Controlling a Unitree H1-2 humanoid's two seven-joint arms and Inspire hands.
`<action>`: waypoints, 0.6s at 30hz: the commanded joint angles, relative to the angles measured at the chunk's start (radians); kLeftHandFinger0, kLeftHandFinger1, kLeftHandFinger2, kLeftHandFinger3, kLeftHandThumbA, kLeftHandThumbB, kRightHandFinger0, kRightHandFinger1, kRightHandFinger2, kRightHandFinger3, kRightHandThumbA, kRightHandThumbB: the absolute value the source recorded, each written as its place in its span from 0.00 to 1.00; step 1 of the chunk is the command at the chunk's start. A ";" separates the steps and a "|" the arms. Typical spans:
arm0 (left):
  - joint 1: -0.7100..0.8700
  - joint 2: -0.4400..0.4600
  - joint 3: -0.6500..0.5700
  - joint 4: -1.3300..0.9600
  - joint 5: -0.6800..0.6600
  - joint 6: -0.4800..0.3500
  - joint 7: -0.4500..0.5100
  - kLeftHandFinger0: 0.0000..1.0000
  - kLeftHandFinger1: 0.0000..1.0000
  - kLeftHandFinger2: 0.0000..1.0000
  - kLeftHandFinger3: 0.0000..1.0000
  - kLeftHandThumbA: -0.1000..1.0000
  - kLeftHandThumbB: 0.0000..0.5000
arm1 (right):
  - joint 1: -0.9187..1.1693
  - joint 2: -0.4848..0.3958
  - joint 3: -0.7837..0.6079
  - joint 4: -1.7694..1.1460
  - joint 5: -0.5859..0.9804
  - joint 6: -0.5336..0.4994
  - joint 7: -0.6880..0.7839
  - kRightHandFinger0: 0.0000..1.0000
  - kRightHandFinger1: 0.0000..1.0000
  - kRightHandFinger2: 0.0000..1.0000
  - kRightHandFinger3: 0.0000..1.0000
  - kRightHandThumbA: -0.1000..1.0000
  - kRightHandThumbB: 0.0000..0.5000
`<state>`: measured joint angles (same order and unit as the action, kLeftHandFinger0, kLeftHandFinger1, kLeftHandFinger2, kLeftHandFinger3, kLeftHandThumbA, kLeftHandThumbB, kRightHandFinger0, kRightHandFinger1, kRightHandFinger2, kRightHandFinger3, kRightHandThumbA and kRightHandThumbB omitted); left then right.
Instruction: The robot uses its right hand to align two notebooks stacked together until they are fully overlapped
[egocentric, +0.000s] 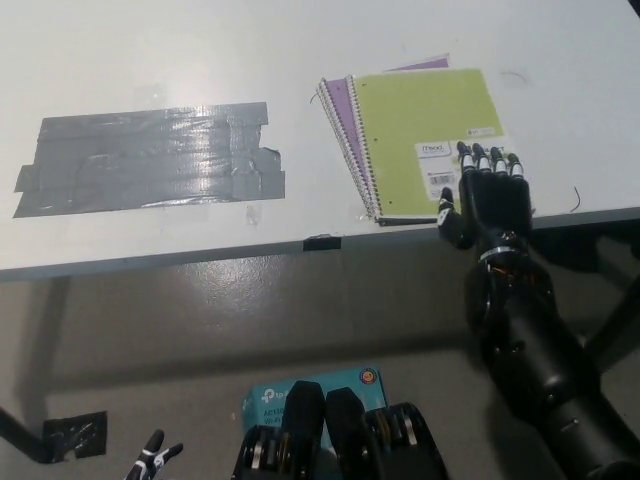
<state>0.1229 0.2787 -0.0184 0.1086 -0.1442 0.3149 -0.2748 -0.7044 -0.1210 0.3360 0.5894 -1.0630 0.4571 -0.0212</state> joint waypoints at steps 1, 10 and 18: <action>0.000 0.016 0.005 -0.018 0.001 -0.041 -0.015 0.51 0.55 0.49 1.00 1.00 1.00 | 0.002 -0.035 0.040 -0.015 0.035 -0.014 0.056 1.00 1.00 1.00 1.00 1.00 0.72; 0.004 0.014 0.004 -0.020 0.002 -0.037 -0.013 0.34 0.46 0.42 1.00 1.00 1.00 | -0.010 -0.108 0.186 -0.030 0.042 -0.152 0.087 1.00 1.00 1.00 1.00 1.00 0.76; -0.005 0.009 -0.001 -0.025 0.003 -0.020 -0.012 0.32 0.43 0.43 1.00 1.00 1.00 | -0.050 -0.128 0.232 -0.007 0.051 -0.179 0.092 1.00 1.00 1.00 1.00 1.00 0.84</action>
<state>0.1228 0.2786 -0.0187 0.1084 -0.1434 0.3050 -0.2748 -0.7118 -0.2399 0.5454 0.5720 -1.0327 0.3411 0.0396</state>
